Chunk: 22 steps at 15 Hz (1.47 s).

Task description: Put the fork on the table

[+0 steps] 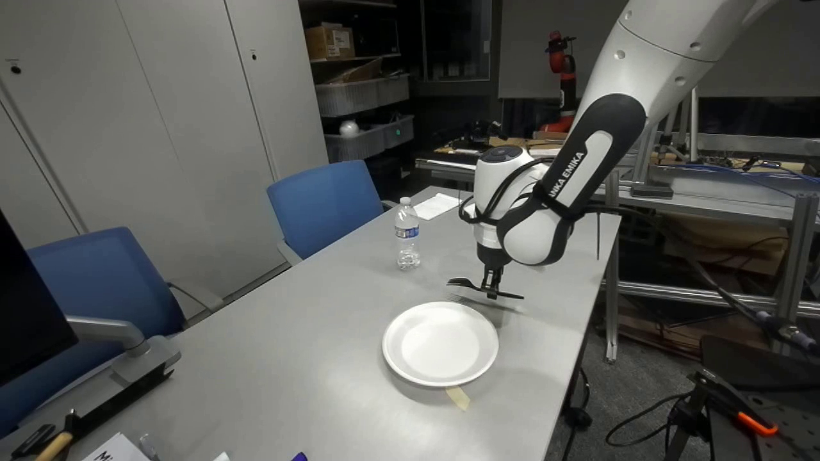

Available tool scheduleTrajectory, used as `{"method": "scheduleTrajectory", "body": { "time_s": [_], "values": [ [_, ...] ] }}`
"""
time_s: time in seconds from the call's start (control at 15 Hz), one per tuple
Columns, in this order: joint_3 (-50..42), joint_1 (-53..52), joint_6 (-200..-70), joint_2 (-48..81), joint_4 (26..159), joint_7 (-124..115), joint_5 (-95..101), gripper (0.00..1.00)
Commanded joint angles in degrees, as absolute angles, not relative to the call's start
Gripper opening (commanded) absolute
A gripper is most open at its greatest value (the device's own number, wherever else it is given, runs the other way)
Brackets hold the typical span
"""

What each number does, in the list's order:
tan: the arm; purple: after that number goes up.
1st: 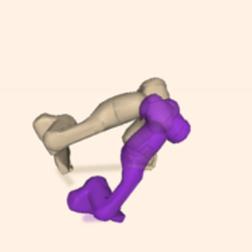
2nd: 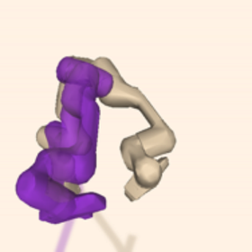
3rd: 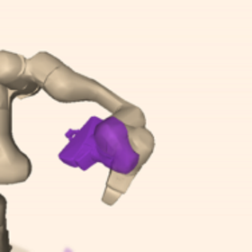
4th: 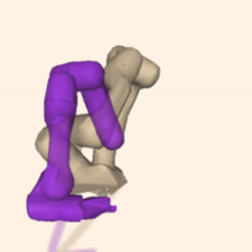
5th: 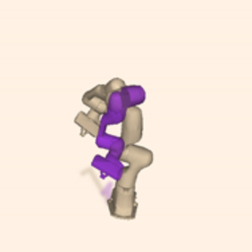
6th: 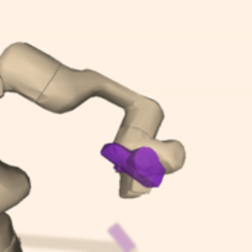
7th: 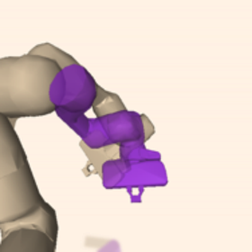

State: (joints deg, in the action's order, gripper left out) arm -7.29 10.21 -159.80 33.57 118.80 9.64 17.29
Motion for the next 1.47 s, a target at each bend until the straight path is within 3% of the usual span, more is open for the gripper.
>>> {"method": "scheduleTrajectory", "body": {
  "time_s": [0.0, 0.4, 0.47, 0.6, 1.07, 1.13, 1.4],
  "values": [
    [-11.9, 6.0, -162.9, 36.5, 117.5, 2.6, 16.8, 0.03],
    [-14.2, 3.4, -162.2, 38.6, 116.2, -2.5, 16.3, 0.03],
    [-14.5, 3.0, -162.0, 38.6, 116.2, -2.9, 16.4, 0.37],
    [-14.9, 2.5, -161.6, 38.7, 116.0, -3.7, 16.3, 0.43],
    [-15.6, 1.4, -161.5, 36.7, 117.5, -3.8, 16.8, 0.95],
    [-15.6, 1.4, -161.5, 36.4, 117.6, -3.7, 16.8, 1.0],
    [-14.9, 1.8, -161.7, 33.8, 119.1, -3.0, 16.4, 1.0]
  ]
}}
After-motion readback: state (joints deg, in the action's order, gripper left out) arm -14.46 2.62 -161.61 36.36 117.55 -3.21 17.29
